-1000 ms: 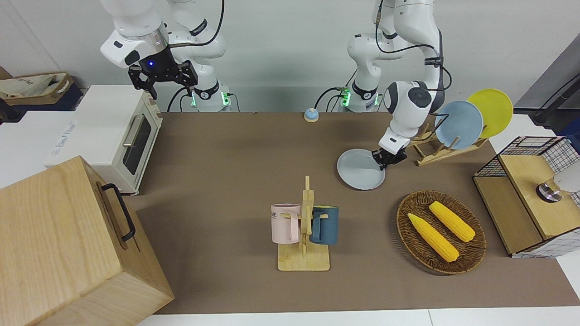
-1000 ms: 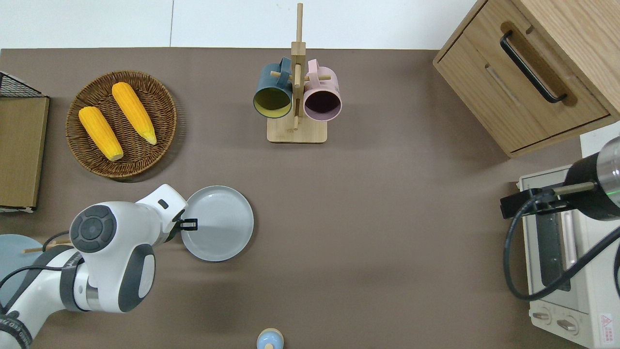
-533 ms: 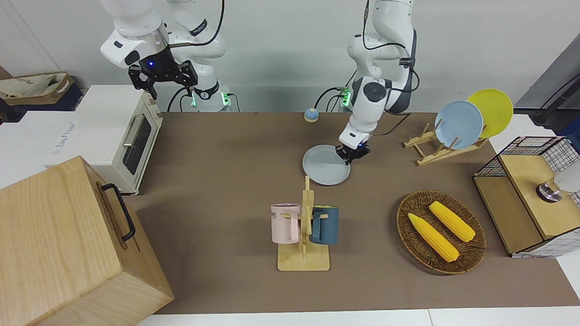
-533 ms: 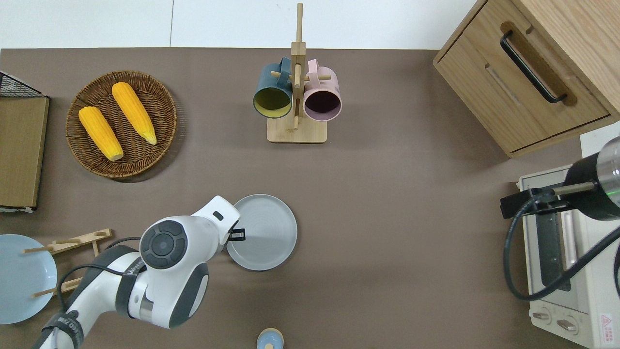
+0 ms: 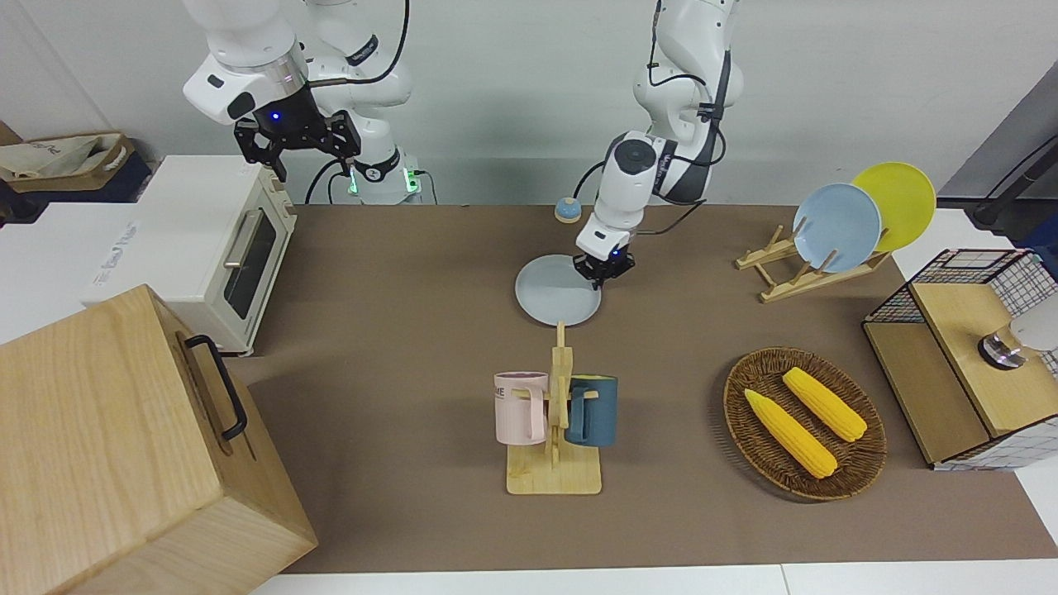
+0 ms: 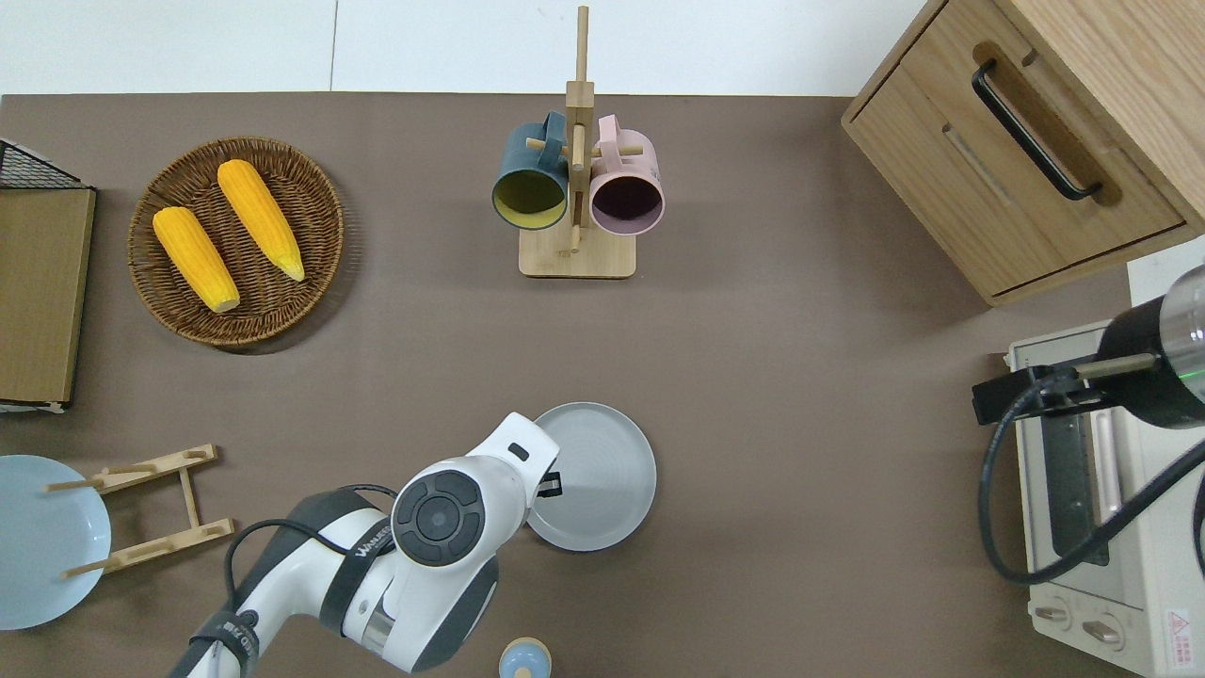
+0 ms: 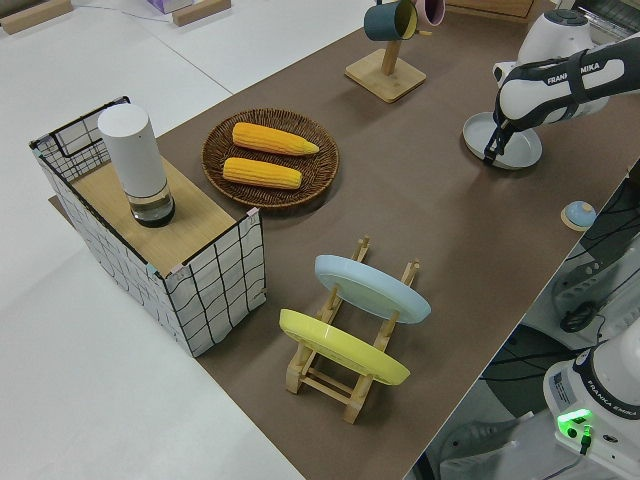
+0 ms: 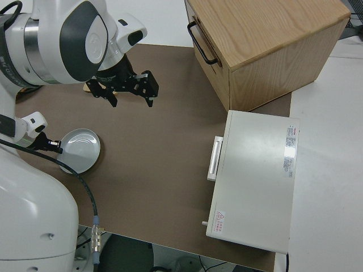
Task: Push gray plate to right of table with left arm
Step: 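Push the gray plate with the left gripper across the table toward the toaster oven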
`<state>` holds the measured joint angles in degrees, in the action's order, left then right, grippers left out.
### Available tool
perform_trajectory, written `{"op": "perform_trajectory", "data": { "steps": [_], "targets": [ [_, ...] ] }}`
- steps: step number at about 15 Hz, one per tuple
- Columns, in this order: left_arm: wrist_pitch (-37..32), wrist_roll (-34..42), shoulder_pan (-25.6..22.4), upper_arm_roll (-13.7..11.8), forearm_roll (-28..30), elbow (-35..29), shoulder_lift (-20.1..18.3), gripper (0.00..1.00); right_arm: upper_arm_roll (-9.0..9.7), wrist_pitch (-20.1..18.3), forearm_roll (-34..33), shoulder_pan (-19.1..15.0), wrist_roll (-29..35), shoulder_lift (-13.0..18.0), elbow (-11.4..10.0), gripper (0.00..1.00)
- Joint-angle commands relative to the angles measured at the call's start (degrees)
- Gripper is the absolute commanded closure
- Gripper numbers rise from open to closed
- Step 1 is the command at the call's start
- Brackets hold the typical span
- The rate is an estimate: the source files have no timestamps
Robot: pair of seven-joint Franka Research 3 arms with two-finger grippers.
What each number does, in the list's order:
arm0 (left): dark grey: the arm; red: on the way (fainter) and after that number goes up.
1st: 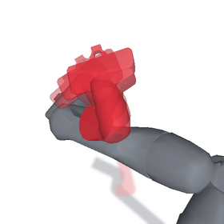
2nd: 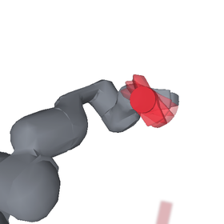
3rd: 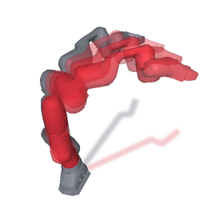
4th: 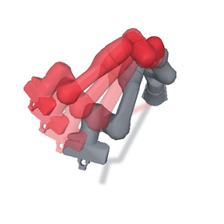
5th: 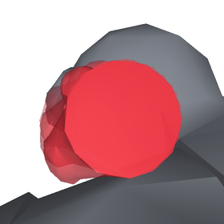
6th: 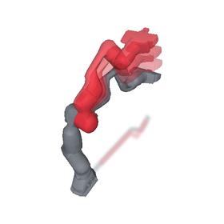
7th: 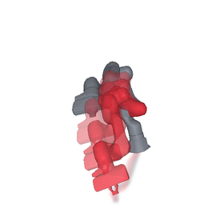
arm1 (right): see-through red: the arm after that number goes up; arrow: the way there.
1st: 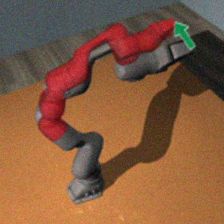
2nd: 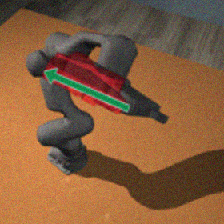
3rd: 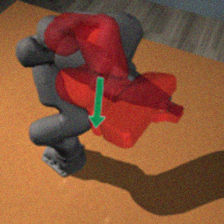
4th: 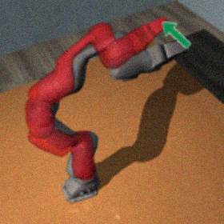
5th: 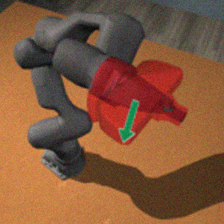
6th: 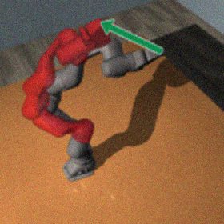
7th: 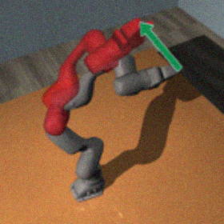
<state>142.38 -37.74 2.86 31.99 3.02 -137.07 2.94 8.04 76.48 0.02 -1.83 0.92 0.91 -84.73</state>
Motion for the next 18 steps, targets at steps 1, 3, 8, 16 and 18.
{"op": "perform_trajectory", "data": {
  "steps": [1,3,8,16,18],
  "targets": [
    [0.53,-5.75,3.46,0.44,0.23,3.82,5.13,1.00,0.92,-0.89,0.25,-1.07,0.66,0.14,0.53,0.017],
    [0.53,-9.52,5.05,0.44,-0.47,6.54,7.34,1.00,0.92,-0.89,0.25,-1.15,0.66,0.14,0.53,0.017],
    [0.53,-18.14,9.18,0.44,-4.07,12.43,12.17,1.00,0.92,-0.89,0.25,-1.07,0.66,0.14,0.53,0.017],
    [0.35,-27.30,12.09,0.44,-10.58,17.71,16.93,1.00,0.92,-0.89,0.25,-1.07,0.66,0.14,0.53,0.017],
    [0.35,-27.30,12.09,0.44,-10.58,17.80,16.93,1.00,0.92,-0.89,0.25,-1.15,0.75,0.14,0.53,0.017]
  ]
}}
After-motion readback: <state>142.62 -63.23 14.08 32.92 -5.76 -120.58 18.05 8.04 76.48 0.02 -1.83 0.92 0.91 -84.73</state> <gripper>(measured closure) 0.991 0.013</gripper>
